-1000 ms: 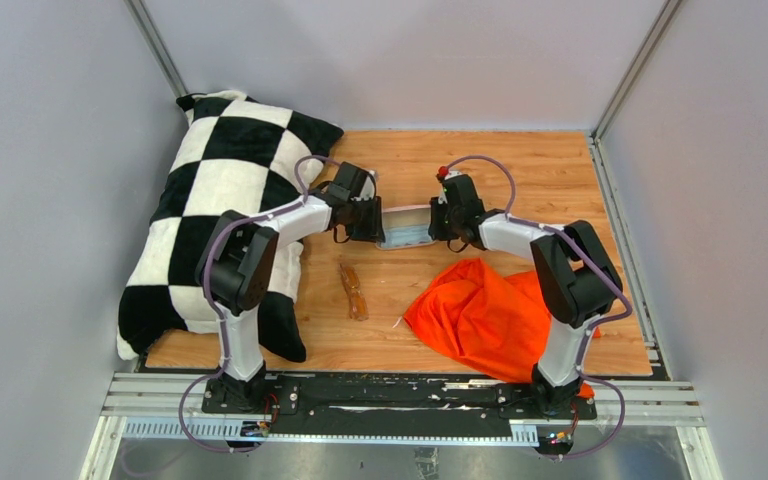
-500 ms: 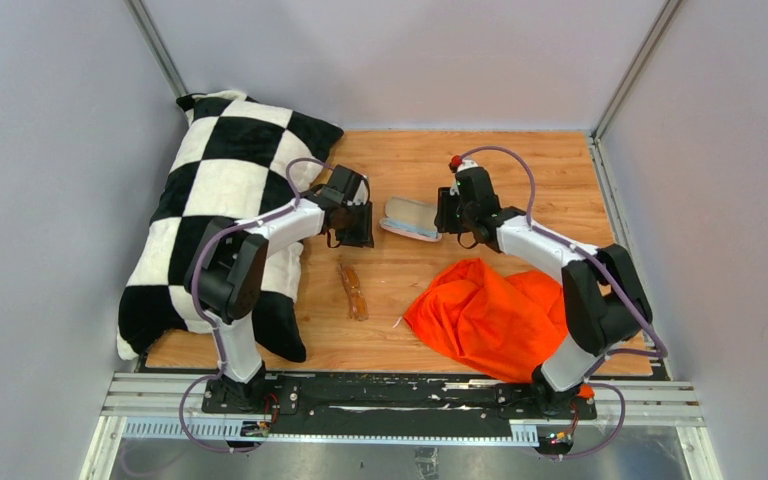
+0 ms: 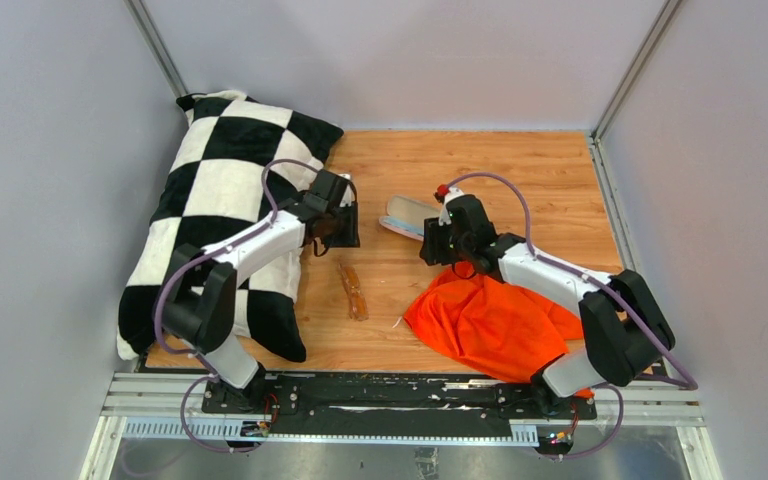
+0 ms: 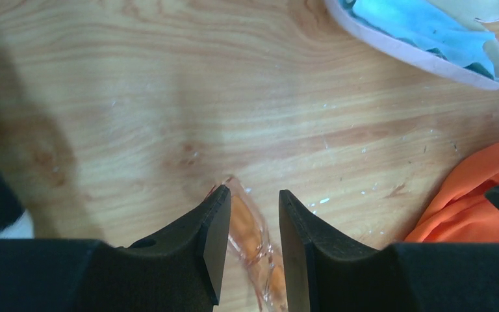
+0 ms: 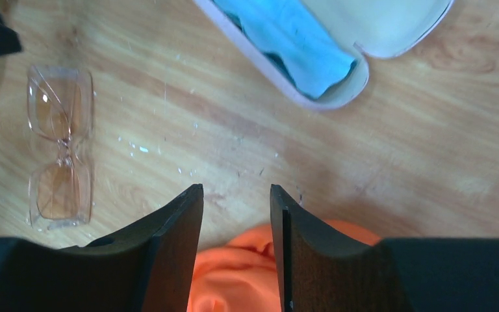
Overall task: Organize the sunglasses
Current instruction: Place the glasses cleaning cloth in the sunglasses case, then move the sunglasses to the center of the board.
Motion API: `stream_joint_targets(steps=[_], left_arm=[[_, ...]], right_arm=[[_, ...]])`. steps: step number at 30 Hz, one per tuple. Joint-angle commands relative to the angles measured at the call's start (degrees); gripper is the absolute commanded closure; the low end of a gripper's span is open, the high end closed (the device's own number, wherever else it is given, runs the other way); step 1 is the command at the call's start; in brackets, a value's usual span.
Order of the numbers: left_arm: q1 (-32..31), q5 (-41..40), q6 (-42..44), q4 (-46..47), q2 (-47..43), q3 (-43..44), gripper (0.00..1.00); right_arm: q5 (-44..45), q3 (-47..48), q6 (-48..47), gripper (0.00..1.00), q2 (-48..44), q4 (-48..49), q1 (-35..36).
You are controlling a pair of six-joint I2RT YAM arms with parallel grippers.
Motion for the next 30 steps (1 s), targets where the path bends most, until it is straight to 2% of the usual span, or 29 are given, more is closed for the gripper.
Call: stream_joint_targets(steps=[1,5,9,11,12,15,21,26,30], left_arm=[[0.39,-4.98,-2.56,-1.85,-6.46,-4.30,0.60],[0.39,-3.07,-5.66,-2.41,-10.54,-8.69,0.58],[0.24,1.73,-12.09,5.41,-13.81,-16.92,0.55],[-0.09,3.11,-14.16,7.53,-14.79,-19.84,0.43],[-0.94,2.76,-14.95,7.00,-15.32,-20.39,0.32],[-3.79,1.29,-16.09,6.86,-17.39,-21.44,0.24],[-4.74,2.17,-19.43,12.58,-16.29,-25.99,0.32],[-7.20,5.04,-20.64,14.15,-11.15,-24.82,0.32],[-7.39,6.89,-22.29,18.98,-8.38,-25.52,0.31]], right_arm=[[-2.36,-2.03,0.93,0.50,-2.15,0.02,3.47],[-2.51,-1.77,1.20,0.49,-0.44,0.01,5.68],[-2.96,-1.32,1.73,0.49,1.65,2.41,5.84],[-3.16,-0.12,0.64,0.49,2.83,1.98,5.86],[-2.74,0.85,-0.26,0.49,3.45,1.06,5.84],[-1.86,3.08,-2.70,0.49,4.16,-1.43,5.82],[-0.99,3.89,-3.08,0.49,4.79,-1.81,5.66],[1.88,4.42,-4.68,0.49,4.40,-3.28,5.37],[3.36,4.26,-5.07,0.49,2.61,-4.57,3.76]])
